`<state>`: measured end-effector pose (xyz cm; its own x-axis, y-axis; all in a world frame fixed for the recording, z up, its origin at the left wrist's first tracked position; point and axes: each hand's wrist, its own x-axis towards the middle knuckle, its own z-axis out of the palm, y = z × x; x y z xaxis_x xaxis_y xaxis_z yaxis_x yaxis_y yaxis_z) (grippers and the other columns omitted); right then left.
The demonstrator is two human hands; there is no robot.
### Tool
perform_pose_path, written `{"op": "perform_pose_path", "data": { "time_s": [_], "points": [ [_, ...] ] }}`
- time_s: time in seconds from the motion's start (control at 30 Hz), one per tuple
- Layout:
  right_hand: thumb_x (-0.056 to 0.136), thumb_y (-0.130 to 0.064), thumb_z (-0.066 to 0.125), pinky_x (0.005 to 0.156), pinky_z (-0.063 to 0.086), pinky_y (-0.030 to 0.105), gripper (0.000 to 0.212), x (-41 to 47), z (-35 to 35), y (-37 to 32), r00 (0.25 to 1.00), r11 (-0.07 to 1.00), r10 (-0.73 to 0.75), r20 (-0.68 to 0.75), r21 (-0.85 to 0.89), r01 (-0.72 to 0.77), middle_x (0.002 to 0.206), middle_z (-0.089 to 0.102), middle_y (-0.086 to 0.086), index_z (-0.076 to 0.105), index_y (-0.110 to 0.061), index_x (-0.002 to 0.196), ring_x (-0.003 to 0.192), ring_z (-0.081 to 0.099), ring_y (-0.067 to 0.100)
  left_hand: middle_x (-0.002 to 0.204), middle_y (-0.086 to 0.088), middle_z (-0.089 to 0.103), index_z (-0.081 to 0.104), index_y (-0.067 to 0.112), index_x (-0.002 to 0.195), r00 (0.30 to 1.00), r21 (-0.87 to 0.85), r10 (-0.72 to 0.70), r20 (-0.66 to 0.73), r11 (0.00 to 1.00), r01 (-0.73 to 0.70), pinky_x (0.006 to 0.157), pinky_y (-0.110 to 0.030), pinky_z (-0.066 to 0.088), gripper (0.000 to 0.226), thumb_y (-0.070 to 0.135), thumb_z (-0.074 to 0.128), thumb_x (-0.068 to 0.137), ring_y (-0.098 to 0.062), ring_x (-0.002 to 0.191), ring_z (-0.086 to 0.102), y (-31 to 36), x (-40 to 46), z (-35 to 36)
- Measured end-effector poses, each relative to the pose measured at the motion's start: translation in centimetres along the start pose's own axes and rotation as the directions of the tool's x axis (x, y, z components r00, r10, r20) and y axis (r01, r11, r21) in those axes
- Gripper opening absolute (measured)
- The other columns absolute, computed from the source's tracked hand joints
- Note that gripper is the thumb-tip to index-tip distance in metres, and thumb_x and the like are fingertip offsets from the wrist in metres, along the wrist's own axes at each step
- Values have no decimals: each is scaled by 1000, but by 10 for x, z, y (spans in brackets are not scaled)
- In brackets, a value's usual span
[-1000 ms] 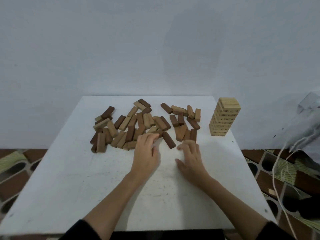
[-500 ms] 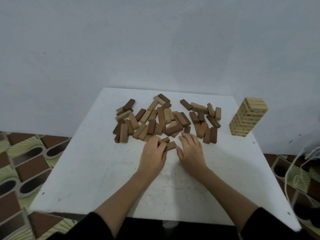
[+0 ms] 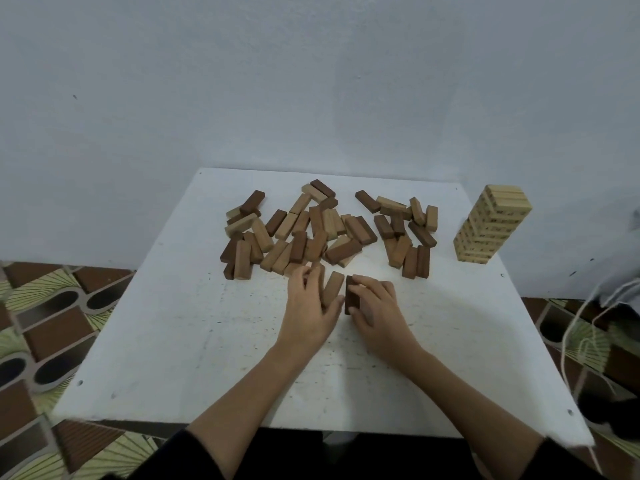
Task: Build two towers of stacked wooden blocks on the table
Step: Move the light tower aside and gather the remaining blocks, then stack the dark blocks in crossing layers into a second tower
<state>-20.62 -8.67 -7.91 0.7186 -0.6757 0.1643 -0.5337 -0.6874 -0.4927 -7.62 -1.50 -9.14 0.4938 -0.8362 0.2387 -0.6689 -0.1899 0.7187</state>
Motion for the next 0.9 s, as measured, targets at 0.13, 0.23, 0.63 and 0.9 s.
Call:
{"op": "perform_pose_path", "data": {
  "time_s": [0.13, 0.23, 0.63, 0.9],
  "points": [
    [90, -25, 58, 108, 24, 27, 43, 4, -2, 2, 996, 1000, 23, 84, -3, -23, 149, 29, -4, 47, -19, 131, 131, 21, 17, 121, 0, 43, 47, 13, 132, 1000, 73, -3, 15, 997, 2, 94, -33, 42, 55, 50, 49, 91, -11, 111, 30, -2, -4, -5],
    [82, -21, 69, 112, 27, 35, 51, 10, -5, 5, 993, 994, 19, 117, 103, -31, 149, 29, 1, 48, -15, 128, 132, 25, 19, 122, 3, 35, 44, 13, 134, 990, -86, -32, 137, 995, 44, 99, -29, 41, 55, 38, 63, 88, -10, 115, 33, -1, -4, -11],
    [71, -26, 81, 78, 40, 17, 94, 22, -18, 8, 949, 969, 57, 311, 213, -128, 128, 49, -4, 23, -22, 144, 89, 45, 9, 120, 8, 46, 30, 20, 143, 908, -178, 3, 419, 981, 79, 70, -4, 39, 91, 13, 82, 69, -2, 84, 48, -1, 11, -31],
    [74, -22, 78, 76, 33, 5, 85, -6, -17, 8, 953, 964, 16, 302, 249, -95, 115, 41, -13, 25, -24, 140, 98, 39, 2, 115, 11, 48, 28, 25, 144, 883, -210, 63, 464, 977, 41, 80, -12, 41, 100, 17, 86, 63, -4, 96, 49, -6, -2, -25]
  ]
}}
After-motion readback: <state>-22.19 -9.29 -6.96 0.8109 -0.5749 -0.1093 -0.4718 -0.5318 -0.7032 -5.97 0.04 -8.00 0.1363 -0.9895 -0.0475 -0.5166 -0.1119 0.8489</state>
